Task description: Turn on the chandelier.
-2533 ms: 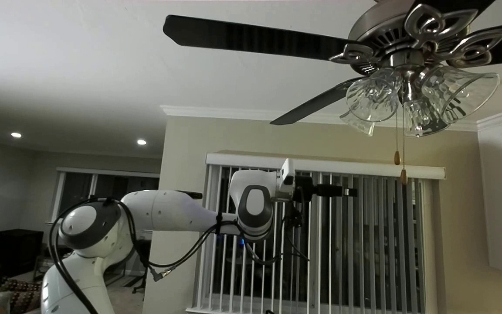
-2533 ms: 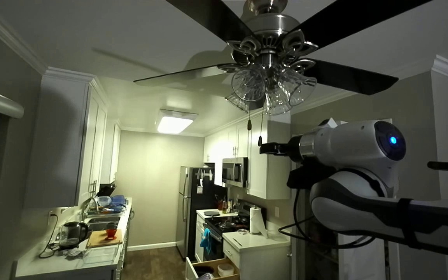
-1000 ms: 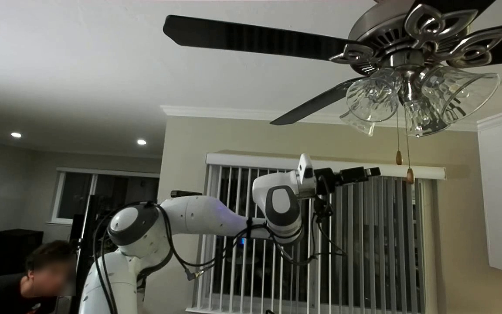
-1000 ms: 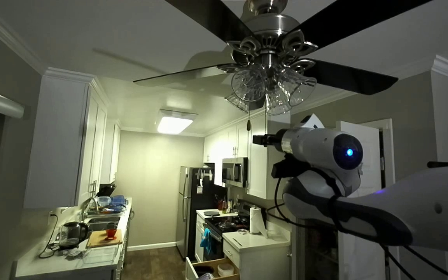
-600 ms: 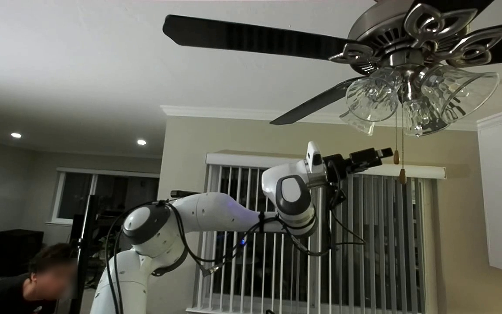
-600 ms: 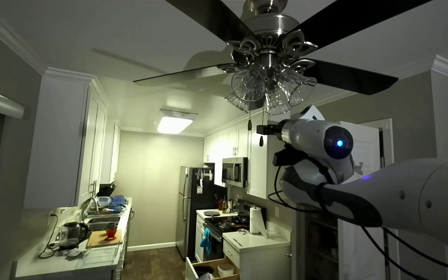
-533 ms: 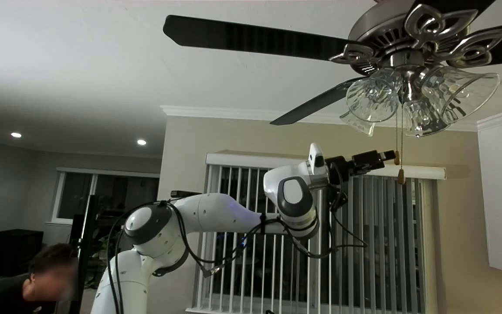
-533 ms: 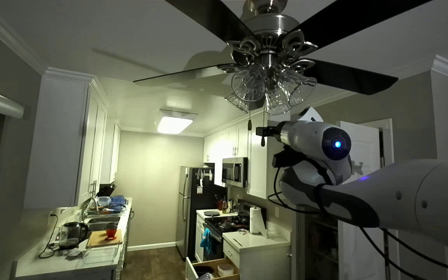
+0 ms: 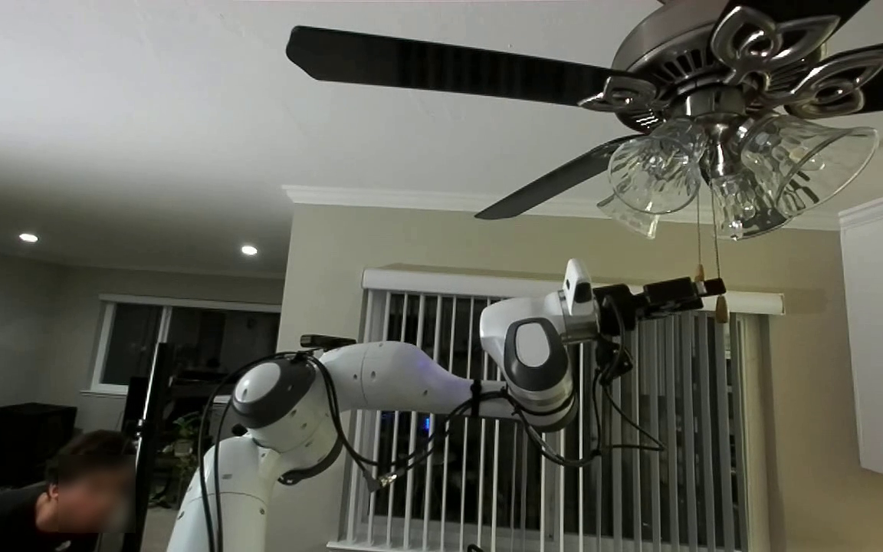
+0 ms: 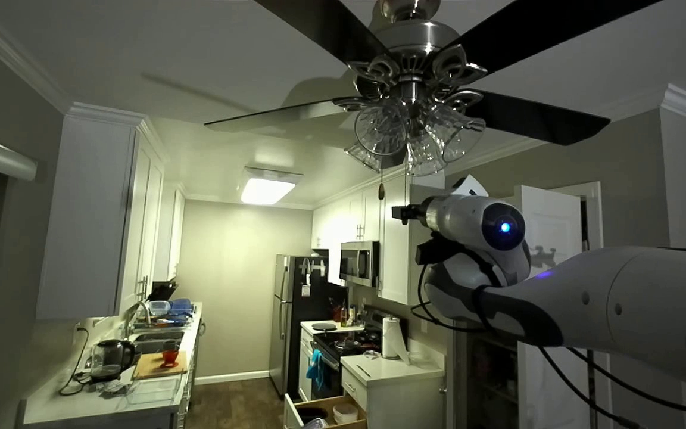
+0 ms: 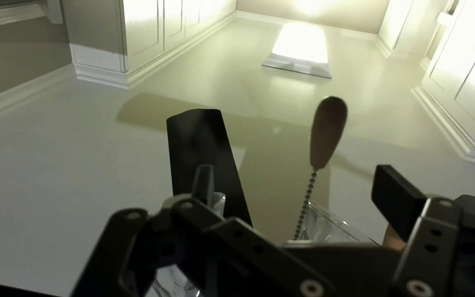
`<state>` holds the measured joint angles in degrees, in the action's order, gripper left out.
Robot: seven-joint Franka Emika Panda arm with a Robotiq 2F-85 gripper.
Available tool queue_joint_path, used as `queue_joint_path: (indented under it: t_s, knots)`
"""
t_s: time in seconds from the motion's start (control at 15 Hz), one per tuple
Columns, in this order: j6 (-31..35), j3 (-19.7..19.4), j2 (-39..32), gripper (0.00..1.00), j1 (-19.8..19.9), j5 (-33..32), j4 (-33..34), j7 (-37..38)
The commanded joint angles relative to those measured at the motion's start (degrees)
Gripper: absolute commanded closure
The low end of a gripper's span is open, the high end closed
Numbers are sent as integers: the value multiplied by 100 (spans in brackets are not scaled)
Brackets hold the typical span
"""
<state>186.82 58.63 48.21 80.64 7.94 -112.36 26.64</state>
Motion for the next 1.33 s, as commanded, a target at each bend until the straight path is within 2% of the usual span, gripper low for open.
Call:
queue_joint_path:
  t_s: [0.0, 0.47, 0.53, 0.6, 0.67, 1.07, 1.2, 1.27]
  knots:
    - [-96, 67, -280, 33, -9, 43, 148, -342]
    - [-106, 66, -379, 80, -133, 10, 93, -442]
    - [-108, 57, -335, 35, -102, 25, 85, -429]
    - [-100, 52, -361, 39, -127, 12, 78, -452]
    - [-93, 54, -355, 38, -126, 9, 65, -460]
    - [-117, 87, -388, 2, -222, -22, 51, -549]
    - [-118, 100, -398, 0, -269, -38, 44, -582]
    - [-113, 106, -430, 14, -300, -46, 47, -605]
